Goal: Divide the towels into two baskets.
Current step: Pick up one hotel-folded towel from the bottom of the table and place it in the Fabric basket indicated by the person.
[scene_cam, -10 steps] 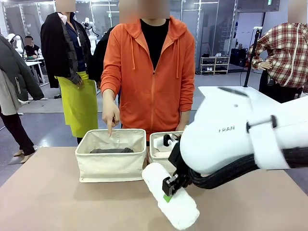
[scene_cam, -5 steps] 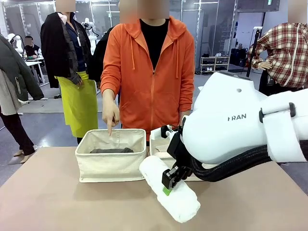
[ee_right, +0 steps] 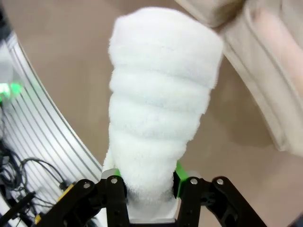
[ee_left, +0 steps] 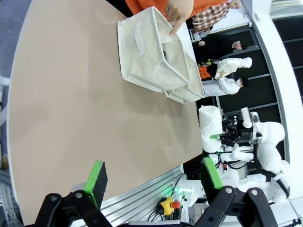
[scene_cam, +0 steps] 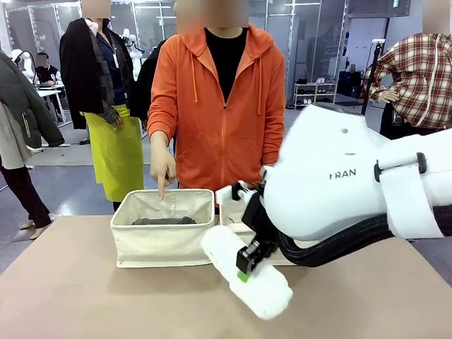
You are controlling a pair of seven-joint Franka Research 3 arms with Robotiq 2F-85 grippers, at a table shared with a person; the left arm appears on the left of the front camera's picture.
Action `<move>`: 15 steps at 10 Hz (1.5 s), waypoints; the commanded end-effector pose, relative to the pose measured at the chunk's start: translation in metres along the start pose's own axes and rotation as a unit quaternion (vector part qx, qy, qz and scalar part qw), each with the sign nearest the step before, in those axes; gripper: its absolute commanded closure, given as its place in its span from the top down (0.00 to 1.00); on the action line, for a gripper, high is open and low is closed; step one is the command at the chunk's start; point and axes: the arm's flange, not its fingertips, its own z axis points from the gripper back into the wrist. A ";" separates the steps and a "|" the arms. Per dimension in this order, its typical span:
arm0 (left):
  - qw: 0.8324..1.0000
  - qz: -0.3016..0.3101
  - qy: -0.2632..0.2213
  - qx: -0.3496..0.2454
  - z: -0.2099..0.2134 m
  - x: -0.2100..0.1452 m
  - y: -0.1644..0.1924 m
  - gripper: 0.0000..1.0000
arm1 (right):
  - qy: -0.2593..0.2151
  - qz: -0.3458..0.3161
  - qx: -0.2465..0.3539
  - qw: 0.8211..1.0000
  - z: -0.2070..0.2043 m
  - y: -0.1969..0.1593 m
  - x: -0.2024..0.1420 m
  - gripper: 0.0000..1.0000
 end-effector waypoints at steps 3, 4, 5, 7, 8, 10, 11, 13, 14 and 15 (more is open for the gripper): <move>1.000 -0.003 0.001 -0.005 0.003 -0.003 -0.001 1.00 | 0.029 0.232 -0.100 0.967 0.003 0.021 0.141 0.37; 1.000 -0.003 0.001 -0.005 0.003 -0.003 -0.001 1.00 | 0.029 0.272 -0.139 0.952 -0.007 0.026 0.171 0.37; 1.000 -0.003 0.001 -0.005 0.003 -0.003 -0.001 1.00 | 0.036 0.302 -0.199 0.931 -0.016 0.030 0.198 0.37; 1.000 -0.003 0.001 -0.005 0.003 -0.003 -0.001 1.00 | 0.032 0.352 -0.234 0.906 -0.028 0.030 0.239 0.37; 1.000 -0.003 0.001 -0.005 0.003 -0.003 -0.001 1.00 | 0.038 0.385 -0.249 0.888 -0.038 0.029 0.257 0.37; 1.000 -0.003 0.001 -0.005 0.003 -0.003 -0.001 1.00 | 0.026 0.417 -0.253 0.873 -0.063 0.020 0.282 0.37; 1.000 -0.003 0.001 -0.005 0.003 -0.003 -0.001 1.00 | 0.033 0.431 -0.262 0.863 -0.080 0.015 0.289 0.37; 1.000 -0.003 0.001 -0.005 0.003 -0.003 -0.001 1.00 | 0.034 0.431 -0.268 0.861 -0.108 0.006 0.293 0.37; 1.000 -0.003 0.001 -0.005 0.003 -0.003 -0.001 1.00 | 0.034 0.432 -0.290 0.853 -0.117 0.001 0.293 0.37; 1.000 -0.003 0.001 -0.005 0.003 -0.003 -0.001 1.00 | 0.024 0.429 -0.279 0.859 -0.123 -0.004 0.295 0.37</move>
